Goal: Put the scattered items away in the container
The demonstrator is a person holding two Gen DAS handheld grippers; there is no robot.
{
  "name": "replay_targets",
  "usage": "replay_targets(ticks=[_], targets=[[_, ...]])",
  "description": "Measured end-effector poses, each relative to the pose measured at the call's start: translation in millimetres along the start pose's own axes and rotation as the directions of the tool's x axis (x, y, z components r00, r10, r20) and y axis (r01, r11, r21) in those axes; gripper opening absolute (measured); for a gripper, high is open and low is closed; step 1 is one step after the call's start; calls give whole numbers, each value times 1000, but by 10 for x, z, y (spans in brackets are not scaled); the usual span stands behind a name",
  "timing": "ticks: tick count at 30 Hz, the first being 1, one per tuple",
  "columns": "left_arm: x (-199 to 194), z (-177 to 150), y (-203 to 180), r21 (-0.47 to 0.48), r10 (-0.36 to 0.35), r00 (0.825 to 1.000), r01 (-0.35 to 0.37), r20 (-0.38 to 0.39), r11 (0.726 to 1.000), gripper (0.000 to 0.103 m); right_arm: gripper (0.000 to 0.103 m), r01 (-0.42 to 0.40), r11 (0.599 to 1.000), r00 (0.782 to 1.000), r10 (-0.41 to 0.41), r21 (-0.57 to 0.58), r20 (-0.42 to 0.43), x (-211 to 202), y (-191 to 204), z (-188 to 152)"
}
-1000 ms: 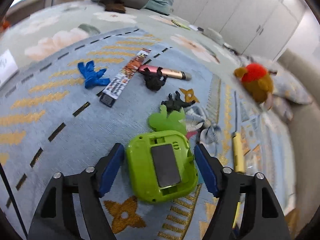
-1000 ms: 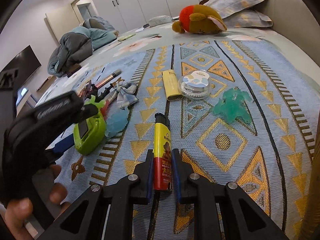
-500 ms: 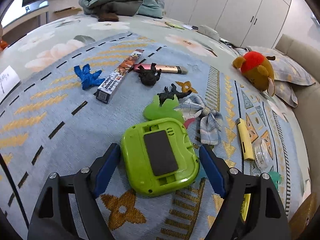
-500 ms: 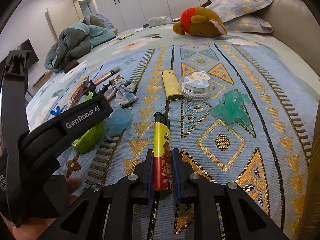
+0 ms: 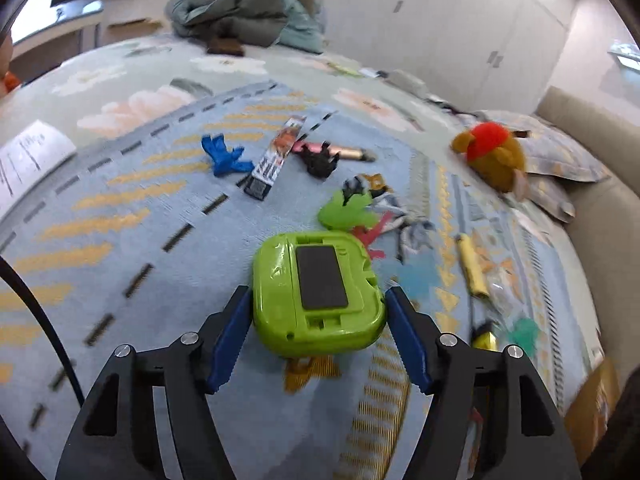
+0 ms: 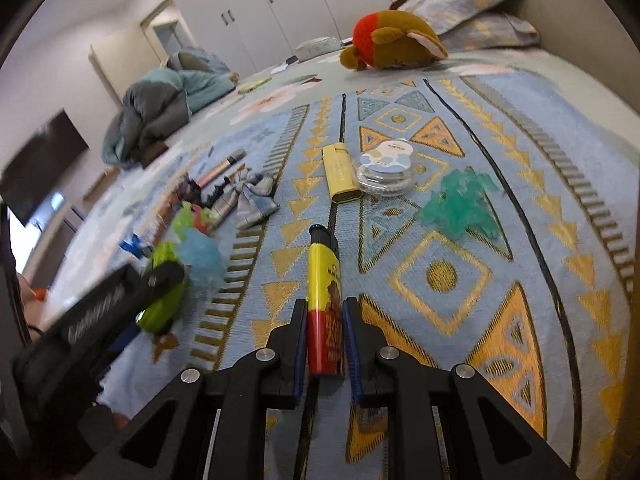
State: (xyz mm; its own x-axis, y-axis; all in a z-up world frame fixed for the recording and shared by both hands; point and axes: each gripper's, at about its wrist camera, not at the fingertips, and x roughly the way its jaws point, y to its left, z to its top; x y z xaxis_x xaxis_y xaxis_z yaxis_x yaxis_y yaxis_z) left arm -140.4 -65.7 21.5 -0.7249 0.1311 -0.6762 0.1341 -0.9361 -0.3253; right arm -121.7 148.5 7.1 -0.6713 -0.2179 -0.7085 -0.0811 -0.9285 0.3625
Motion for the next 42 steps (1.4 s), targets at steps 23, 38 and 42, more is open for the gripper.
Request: replay_targets(ticks=[23,38,42], targets=[[-610,-373,605,-70,-52,992,45,-114,997,63,80,45,989,999,-43,140,-16,-329,-144,-195],[-229,-504,18,50,125,990,-122,-60,991,84,50,298,950,954,-299,-95,7,56,189,-101],[-298,-515,-24,108,97,994,-92,-43,990,68,22,287,955,958,-286,-68,30,-22,178,-115]])
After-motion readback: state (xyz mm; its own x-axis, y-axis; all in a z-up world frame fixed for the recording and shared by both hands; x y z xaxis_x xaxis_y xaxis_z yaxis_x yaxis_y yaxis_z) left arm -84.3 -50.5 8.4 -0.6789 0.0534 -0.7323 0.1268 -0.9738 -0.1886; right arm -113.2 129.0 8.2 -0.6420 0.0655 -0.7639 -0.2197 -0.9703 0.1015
